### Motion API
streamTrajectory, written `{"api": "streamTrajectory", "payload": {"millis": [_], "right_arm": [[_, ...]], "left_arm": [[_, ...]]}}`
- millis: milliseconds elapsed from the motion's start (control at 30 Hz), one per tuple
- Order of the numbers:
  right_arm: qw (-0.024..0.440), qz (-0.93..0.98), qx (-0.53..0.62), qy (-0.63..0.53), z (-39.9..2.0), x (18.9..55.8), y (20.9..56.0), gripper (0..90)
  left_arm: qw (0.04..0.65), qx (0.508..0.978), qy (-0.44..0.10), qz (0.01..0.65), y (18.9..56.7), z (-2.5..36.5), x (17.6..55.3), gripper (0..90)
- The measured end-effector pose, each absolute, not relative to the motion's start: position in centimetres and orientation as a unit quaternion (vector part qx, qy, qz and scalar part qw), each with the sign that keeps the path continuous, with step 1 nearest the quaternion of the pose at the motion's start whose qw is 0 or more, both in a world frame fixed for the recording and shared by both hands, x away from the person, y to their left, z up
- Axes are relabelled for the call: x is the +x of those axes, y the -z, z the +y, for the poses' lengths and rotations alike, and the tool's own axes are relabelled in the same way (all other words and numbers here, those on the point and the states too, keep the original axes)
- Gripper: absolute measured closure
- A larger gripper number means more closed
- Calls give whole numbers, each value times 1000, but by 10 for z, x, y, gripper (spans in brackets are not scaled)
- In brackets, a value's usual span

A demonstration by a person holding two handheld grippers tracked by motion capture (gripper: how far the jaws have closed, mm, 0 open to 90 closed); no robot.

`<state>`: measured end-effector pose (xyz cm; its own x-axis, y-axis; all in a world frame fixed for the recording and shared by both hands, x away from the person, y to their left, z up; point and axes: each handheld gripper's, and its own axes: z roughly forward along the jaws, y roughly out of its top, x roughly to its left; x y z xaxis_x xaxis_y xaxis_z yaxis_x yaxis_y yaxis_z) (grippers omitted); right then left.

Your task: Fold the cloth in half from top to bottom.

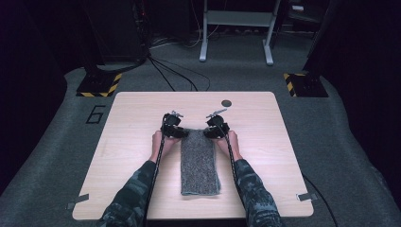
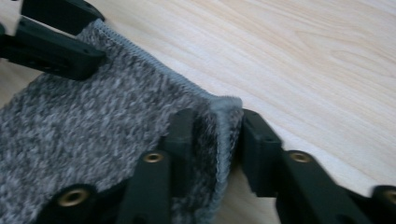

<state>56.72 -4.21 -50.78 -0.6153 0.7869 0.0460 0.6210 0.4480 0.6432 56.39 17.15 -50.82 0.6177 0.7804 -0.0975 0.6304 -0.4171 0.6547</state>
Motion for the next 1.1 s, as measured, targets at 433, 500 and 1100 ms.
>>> {"api": "streamTrajectory", "payload": {"millis": [433, 500, 1100], "right_arm": [[117, 834, 417, -342, -48, 564, 506, 864], [122, 830, 416, -350, -50, 561, 501, 864], [174, 811, 385, -404, -55, 545, 454, 866]], "left_arm": [[350, 836, -119, 406, 506, 170, 559, 848], [359, 832, -122, 405, 502, 171, 557, 850], [420, 807, -167, 379, 455, 182, 547, 852]]}}
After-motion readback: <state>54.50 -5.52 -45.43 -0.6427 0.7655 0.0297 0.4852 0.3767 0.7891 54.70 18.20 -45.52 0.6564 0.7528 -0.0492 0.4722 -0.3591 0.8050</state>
